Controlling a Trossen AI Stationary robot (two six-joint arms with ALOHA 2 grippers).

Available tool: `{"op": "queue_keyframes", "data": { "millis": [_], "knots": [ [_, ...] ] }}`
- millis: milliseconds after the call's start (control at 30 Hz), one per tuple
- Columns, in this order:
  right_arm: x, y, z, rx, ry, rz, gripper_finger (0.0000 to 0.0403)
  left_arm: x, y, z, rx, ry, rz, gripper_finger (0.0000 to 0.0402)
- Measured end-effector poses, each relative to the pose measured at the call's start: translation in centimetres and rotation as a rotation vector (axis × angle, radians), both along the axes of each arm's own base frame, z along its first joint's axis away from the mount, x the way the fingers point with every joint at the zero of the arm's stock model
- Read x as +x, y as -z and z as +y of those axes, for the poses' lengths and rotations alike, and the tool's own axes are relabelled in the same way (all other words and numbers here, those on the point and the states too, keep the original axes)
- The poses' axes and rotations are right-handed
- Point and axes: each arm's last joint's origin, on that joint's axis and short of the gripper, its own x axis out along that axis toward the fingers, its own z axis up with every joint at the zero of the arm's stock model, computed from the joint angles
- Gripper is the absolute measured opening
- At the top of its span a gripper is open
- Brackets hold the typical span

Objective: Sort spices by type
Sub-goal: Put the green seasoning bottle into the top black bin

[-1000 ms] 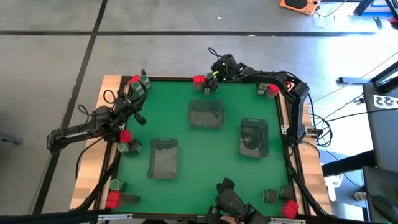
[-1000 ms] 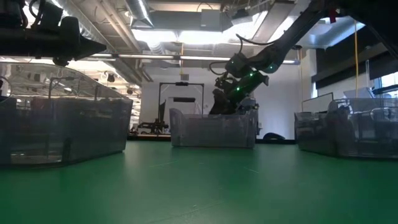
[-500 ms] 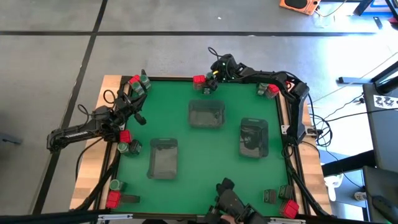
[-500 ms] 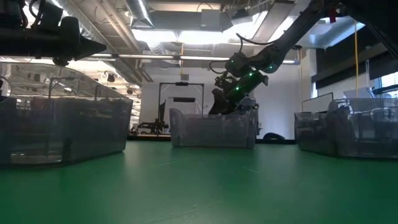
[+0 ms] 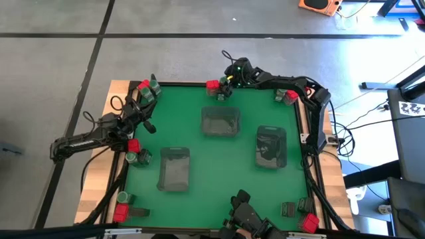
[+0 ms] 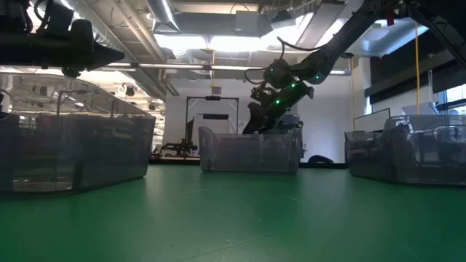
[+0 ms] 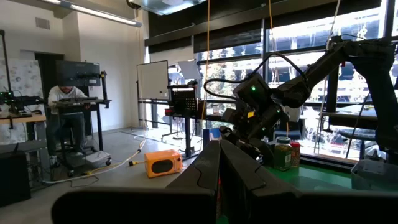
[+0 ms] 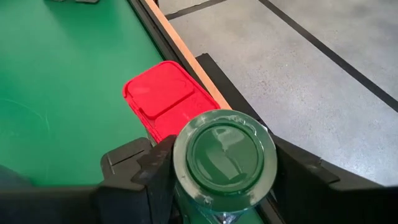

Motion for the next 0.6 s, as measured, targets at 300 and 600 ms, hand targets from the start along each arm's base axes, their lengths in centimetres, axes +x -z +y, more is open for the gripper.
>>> {"op": "queue_keyframes", "data": {
  "millis": [300,600],
  "knots": [
    [-0.1,-1.0,0.1,-0.015,-0.002,-0.013,0.0215,0.1,0.3,0.0,-0.008,0.000,0.033,0.0008],
    [-0.7,-3.2,0.6,-0.039,-0.003,-0.041,0.0213,0.1,0.4,0.0,-0.011,0.000,0.049,0.0008]
  ]
}}
